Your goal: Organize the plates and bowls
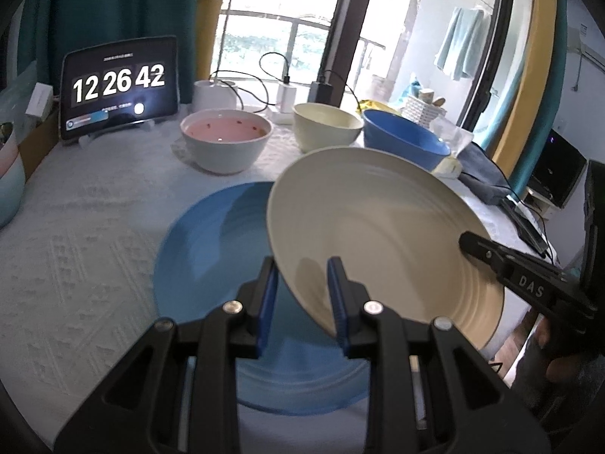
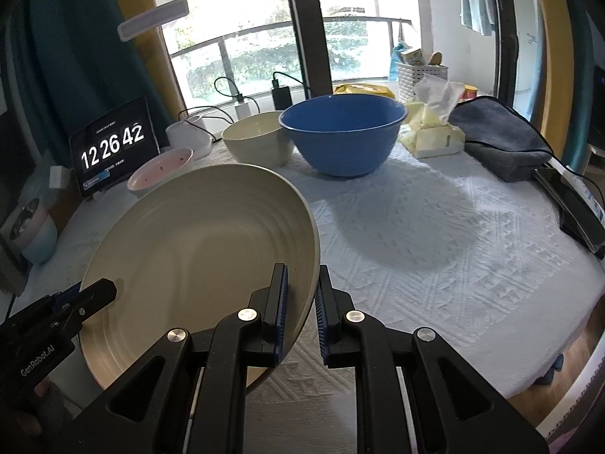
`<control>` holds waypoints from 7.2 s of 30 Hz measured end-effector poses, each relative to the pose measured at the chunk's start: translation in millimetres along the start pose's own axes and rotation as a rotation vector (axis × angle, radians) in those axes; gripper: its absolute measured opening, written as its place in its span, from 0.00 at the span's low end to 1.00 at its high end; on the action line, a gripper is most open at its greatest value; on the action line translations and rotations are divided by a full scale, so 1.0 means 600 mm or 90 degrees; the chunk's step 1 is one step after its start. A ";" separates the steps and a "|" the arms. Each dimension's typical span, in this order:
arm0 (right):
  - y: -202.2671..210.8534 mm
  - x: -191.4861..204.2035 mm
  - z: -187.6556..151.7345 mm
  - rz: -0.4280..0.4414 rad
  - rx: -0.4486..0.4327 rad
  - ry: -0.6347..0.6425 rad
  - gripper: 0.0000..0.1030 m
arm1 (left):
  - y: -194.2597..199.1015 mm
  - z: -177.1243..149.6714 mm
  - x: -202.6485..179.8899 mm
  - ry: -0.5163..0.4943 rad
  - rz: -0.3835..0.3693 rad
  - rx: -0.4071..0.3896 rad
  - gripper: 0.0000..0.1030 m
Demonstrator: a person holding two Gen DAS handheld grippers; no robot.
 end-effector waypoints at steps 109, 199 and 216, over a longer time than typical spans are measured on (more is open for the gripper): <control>-0.112 0.092 -0.051 0.087 0.112 -0.012 0.44 | -0.074 -0.019 0.108 -0.002 0.093 0.070 0.43; -0.167 0.213 0.000 0.095 0.134 0.070 0.52 | 0.026 -0.003 0.277 0.139 0.235 0.021 0.62; -0.129 0.114 0.054 0.118 0.099 0.033 0.53 | 0.014 0.073 0.141 0.066 0.199 0.002 0.63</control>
Point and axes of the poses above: each gripper's, at about its wrist camera, not at the fingertips, and y roughly against the way its jaws point, x to its left, z to its top, the point moved 5 cm from there along -y, roughly the way its jaws point, and after that the axes turned 13 degrees about -y, right-handed, at the moved point
